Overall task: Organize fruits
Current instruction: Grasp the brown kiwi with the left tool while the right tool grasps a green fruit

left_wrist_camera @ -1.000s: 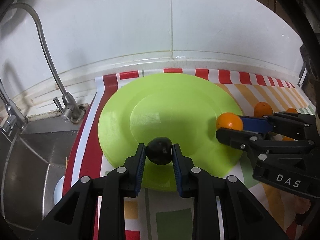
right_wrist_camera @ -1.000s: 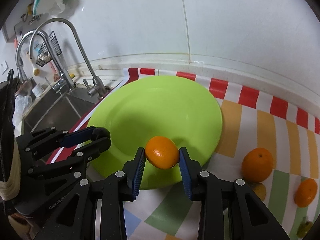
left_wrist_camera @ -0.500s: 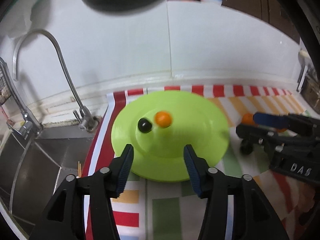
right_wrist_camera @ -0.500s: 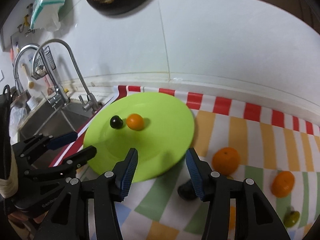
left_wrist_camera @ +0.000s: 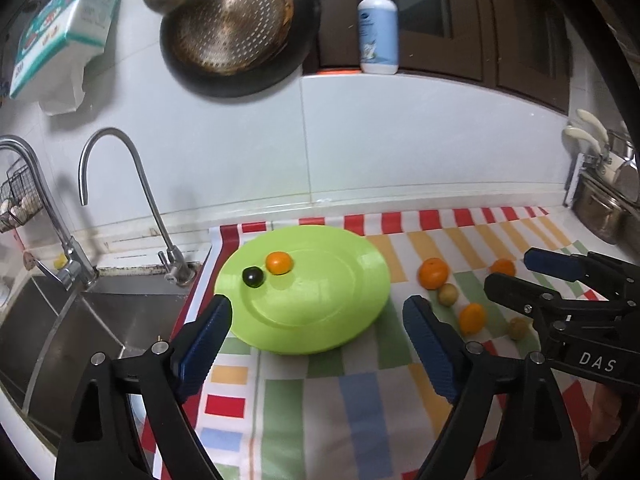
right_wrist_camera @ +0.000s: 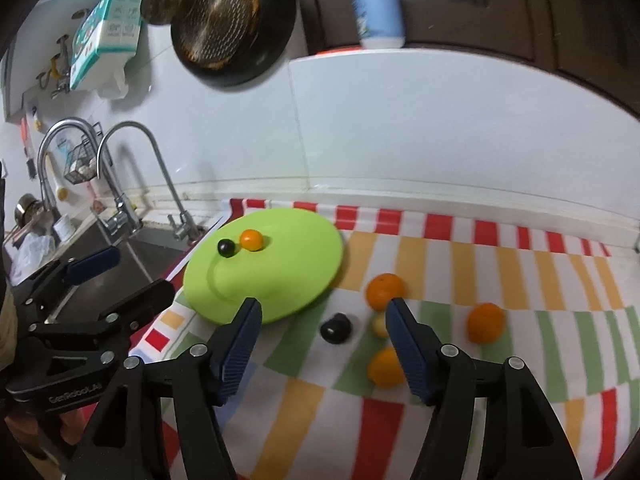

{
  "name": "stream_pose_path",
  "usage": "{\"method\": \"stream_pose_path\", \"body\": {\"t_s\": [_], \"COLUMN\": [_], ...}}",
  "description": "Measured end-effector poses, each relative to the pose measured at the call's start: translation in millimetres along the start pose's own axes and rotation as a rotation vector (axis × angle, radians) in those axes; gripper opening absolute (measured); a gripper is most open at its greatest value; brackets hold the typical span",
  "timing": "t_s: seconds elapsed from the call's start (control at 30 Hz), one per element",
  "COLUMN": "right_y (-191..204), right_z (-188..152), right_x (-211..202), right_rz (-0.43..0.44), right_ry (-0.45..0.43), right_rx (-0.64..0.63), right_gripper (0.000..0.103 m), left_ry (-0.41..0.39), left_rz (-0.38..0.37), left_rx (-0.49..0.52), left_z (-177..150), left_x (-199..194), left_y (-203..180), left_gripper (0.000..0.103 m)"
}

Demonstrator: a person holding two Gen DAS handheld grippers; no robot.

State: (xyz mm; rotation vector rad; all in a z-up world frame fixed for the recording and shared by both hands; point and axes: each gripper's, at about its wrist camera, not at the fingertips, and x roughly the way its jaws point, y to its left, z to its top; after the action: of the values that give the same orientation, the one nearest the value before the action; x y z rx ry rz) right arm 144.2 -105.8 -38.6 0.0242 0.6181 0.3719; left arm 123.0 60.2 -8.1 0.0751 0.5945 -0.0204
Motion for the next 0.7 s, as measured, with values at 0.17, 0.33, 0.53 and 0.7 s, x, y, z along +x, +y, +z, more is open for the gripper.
{"method": "stream_pose_path", "body": {"t_s": [0.17, 0.33, 0.53, 0.7], "right_y": [-9.3, -19.1, -34.7, -46.3], "right_z": [-10.9, -23.7, -40.8, -52.7], "right_x": [-29.6, -51.7, -75.1, -92.0], "right_rz": [-0.051, -0.101, -0.162, -0.206], "right_ry": [-0.020, -0.023, -0.026, -0.034], "right_rx": [0.009, 0.029, 0.069, 0.098], "right_gripper": [0.070, 0.075, 0.075, 0.075], "left_ry": [-0.018, -0.033, -0.053, -0.069], "left_rz": [-0.037, -0.057, -0.104, -0.151], "left_rx": [0.013, 0.035, 0.071, 0.113], "left_z": [-4.7, -7.5, -13.5, -18.2], "left_x": [-16.1, -28.2, -38.6, -43.0], "left_y": [-16.9, -32.5, -52.0, -67.4], "left_gripper": [0.096, 0.097, 0.097, 0.097]}}
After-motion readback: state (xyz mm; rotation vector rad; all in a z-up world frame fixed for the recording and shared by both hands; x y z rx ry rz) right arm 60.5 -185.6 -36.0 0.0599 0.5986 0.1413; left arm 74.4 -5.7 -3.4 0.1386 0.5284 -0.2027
